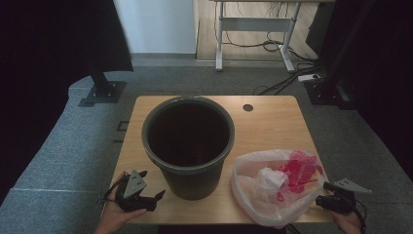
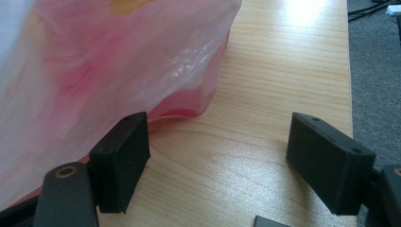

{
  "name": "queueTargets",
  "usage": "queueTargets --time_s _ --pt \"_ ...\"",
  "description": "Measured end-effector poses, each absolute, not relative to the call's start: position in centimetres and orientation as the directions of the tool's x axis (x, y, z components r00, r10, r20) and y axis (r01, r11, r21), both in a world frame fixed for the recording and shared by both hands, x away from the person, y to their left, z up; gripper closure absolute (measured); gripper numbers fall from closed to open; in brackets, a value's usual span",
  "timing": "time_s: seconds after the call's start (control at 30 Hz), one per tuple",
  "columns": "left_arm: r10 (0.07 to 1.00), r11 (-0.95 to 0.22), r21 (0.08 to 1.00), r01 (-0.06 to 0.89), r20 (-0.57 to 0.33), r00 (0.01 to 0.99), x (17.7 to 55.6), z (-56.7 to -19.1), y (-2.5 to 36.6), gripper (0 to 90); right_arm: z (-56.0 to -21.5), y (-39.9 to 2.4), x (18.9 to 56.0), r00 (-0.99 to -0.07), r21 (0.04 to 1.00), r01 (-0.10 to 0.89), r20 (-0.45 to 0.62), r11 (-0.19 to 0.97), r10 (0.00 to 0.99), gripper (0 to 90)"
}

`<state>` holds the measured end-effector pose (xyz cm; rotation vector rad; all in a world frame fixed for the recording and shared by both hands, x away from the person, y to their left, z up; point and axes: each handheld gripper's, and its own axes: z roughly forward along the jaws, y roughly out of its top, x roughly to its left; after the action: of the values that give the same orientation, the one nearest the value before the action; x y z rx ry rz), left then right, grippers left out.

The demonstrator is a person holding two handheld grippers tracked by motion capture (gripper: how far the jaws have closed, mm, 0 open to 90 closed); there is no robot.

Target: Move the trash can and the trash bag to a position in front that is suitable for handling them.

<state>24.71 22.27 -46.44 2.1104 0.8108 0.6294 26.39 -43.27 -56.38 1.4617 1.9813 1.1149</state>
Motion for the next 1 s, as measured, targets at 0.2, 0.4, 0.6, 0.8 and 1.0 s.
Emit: queueTargets --time_s 0.2,0.4,0.6,0.8,1.0 --pt "0.718 -0.49 0.805 0.334 0.156 0.679 24.8 -46.3 21.9 11.2 -56.4 -43.3 26.4 -0.349 0.805 0.581 0.115 0.118 0.93 21.7" --pt "0.71 -0.492 0.809 0.321 0.16 0.686 24.9 -46.1 21.4 11.2 -56.4 -43.3 26.4 -0.349 0.806 0.581 0.116 0.117 0.93 21.7" --pt "0.705 -0.5 0.805 0.318 0.166 0.689 25.2 -46.1 21.1 11.2 -56.4 -43.2 26.4 -0.349 0.806 0.58 0.115 0.118 0.93 21.8" --pt "0.707 -0.502 0.804 0.319 0.168 0.687 25.4 -46.0 20.7 11.3 -56.4 -43.3 26.4 -0.348 0.805 0.581 0.116 0.116 0.93 21.9" --pt "0.702 -0.507 0.801 0.316 0.172 0.691 25.7 -46.0 20.2 11.8 -56.4 -43.2 26.3 -0.347 0.806 0.581 0.115 0.117 0.931 22.0"
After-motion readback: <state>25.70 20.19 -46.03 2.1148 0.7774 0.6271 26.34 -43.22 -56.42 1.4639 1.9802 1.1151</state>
